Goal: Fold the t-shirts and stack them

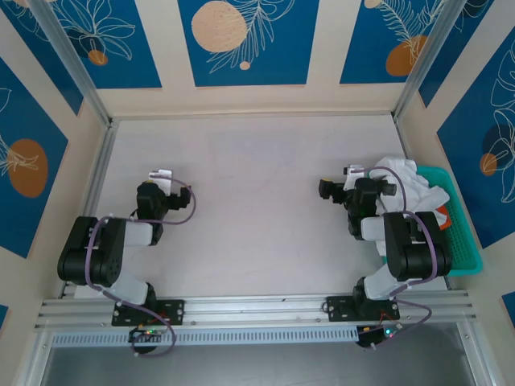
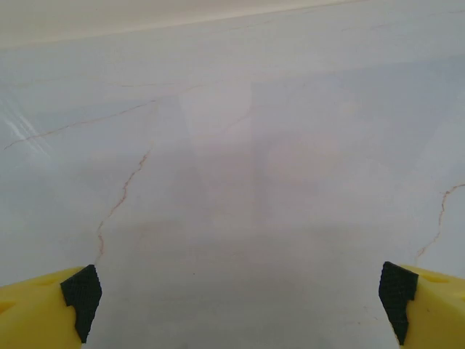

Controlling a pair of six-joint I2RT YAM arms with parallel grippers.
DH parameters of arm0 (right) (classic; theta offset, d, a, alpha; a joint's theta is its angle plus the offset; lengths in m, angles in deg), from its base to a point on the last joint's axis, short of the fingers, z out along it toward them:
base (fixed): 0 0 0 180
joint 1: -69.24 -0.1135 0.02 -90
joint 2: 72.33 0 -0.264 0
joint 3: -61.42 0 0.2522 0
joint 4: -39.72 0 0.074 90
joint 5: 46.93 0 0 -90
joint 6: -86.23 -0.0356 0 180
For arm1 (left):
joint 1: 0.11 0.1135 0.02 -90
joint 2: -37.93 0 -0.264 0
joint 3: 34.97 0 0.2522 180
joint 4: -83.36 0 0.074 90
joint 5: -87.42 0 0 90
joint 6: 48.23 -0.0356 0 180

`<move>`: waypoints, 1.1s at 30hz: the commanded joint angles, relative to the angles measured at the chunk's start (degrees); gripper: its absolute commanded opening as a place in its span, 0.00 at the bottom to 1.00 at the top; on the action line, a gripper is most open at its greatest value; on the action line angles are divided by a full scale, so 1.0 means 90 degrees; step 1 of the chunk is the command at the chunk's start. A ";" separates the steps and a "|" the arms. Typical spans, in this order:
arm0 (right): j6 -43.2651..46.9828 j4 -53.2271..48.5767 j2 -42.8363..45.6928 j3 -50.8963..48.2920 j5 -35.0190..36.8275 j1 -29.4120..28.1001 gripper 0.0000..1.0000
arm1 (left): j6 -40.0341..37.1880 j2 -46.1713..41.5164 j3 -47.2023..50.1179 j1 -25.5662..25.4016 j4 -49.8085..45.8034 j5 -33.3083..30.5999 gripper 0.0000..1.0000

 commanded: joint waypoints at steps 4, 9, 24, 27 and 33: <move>-0.0025 0.0210 0.0086 -0.0001 0.0079 0.0010 0.99 | -0.0008 -0.0013 -0.0007 0.0066 0.0084 -0.0024 1.00; -0.0025 0.0213 0.0086 0.0004 0.0079 0.0022 0.99 | -0.0008 -0.0019 -0.0007 0.0065 0.0080 -0.0027 1.00; -0.0034 0.0204 0.0076 0.0015 0.0071 0.0023 0.99 | -0.0008 -0.0020 -0.0017 0.0063 0.0058 -0.0016 1.00; -0.0025 0.0221 0.0094 -0.0012 0.0078 0.0013 0.99 | -0.0008 -0.0020 -0.0017 0.0060 0.0068 -0.0025 1.00; 0.0341 -0.1109 0.1140 0.0315 0.0213 -0.0319 0.99 | -0.0002 -0.0533 -0.0154 0.0051 -0.0548 -0.0101 1.00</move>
